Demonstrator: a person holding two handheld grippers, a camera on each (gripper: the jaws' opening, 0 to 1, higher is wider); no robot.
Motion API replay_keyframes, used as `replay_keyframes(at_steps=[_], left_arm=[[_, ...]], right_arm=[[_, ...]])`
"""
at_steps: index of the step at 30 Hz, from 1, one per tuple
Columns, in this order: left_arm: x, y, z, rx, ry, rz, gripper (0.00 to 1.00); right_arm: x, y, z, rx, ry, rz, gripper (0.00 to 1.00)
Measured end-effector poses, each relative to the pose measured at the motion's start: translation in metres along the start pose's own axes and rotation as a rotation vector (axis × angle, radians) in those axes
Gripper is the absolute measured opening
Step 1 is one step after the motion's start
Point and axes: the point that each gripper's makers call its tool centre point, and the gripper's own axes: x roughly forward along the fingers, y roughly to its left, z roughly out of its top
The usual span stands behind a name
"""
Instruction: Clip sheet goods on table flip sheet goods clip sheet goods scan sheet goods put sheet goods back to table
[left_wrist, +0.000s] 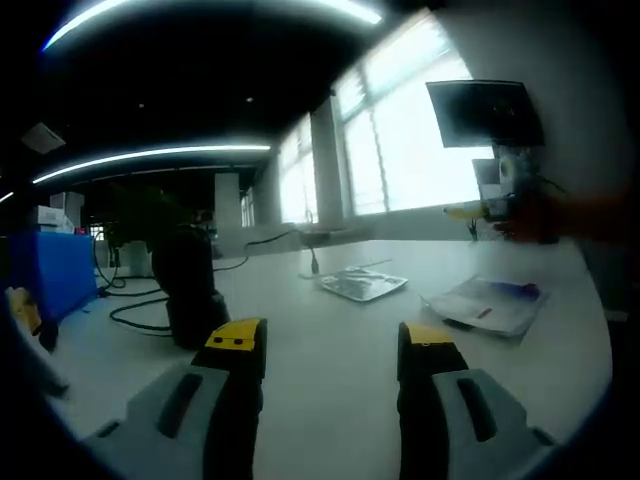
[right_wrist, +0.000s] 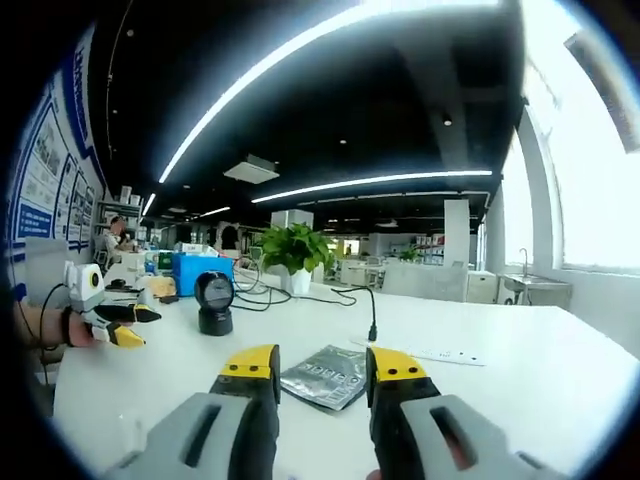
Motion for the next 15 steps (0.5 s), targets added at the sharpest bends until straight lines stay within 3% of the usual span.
replay_keyframes(at_steps=[10, 15], left_arm=[[-0.001, 0.000, 0.001, -0.022, -0.007, 0.000, 0.45], [-0.001, 0.001, 0.002, -0.029, -0.010, 0.002, 0.44]], right_arm=[[-0.047, 0.004, -0.039, -0.029, 0.038, -0.062, 0.27], [-0.063, 0.004, -0.048, -0.010, 0.022, -0.086, 0.27]])
